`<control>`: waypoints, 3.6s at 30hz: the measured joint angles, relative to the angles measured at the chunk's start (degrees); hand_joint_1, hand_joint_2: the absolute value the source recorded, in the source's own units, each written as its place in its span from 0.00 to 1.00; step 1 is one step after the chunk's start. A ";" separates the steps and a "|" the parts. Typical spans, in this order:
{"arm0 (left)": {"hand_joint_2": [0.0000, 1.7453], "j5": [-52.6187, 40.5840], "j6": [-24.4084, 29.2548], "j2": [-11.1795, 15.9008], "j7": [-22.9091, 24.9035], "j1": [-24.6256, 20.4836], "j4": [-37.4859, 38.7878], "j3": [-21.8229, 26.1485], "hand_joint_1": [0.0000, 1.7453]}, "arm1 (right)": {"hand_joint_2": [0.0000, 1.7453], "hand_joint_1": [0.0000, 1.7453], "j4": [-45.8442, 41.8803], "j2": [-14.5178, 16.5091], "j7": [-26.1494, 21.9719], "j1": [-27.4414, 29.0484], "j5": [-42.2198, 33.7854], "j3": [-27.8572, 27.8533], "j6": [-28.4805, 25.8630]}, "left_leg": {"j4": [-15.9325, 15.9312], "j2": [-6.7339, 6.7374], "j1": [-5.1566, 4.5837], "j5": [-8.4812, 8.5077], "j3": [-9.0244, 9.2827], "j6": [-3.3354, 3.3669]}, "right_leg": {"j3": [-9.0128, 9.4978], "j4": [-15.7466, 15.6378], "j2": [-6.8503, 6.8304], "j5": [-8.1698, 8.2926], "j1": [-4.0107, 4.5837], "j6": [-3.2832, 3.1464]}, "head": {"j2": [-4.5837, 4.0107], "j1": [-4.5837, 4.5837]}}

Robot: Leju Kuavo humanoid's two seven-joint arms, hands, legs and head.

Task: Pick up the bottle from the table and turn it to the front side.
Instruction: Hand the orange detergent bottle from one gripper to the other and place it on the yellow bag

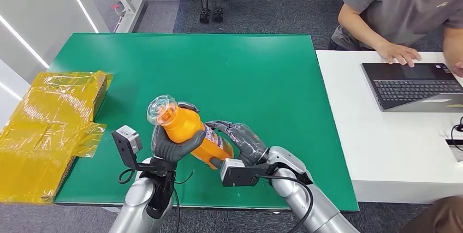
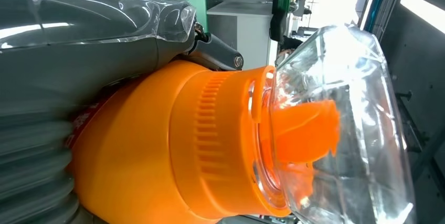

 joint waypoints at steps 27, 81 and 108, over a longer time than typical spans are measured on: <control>1.00 -0.35 2.48 0.05 -0.59 -0.37 -4.66 2.05 1.00 | 1.00 0.00 -18.24 1.07 -1.93 14.62 -12.60 -5.01 -35.65 | -0.02 -0.05 0.00 -0.01 -0.05 0.00 | 0.00 -0.01 -0.08 -0.03 0.00 0.01 | 0.00 0.01; 1.00 -78.42 19.99 29.29 11.96 -7.06 17.16 6.38 1.00 | 1.00 0.00 -30.53 1.25 -9.08 19.47 -23.15 -1.15 -32.74 | -0.10 0.21 0.03 0.03 -0.03 -0.13 | -0.15 0.06 0.18 -0.05 0.02 -0.12 | 0.00 0.02; 1.00 -95.37 16.56 28.65 16.62 -27.28 46.30 -2.48 1.00 | 1.00 0.00 -30.13 3.94 -8.98 18.56 -26.40 -4.15 -28.80 | -0.08 0.13 0.03 0.06 -0.05 -0.17 | -0.14 0.09 0.10 -0.03 0.02 -0.13 | 0.00 0.02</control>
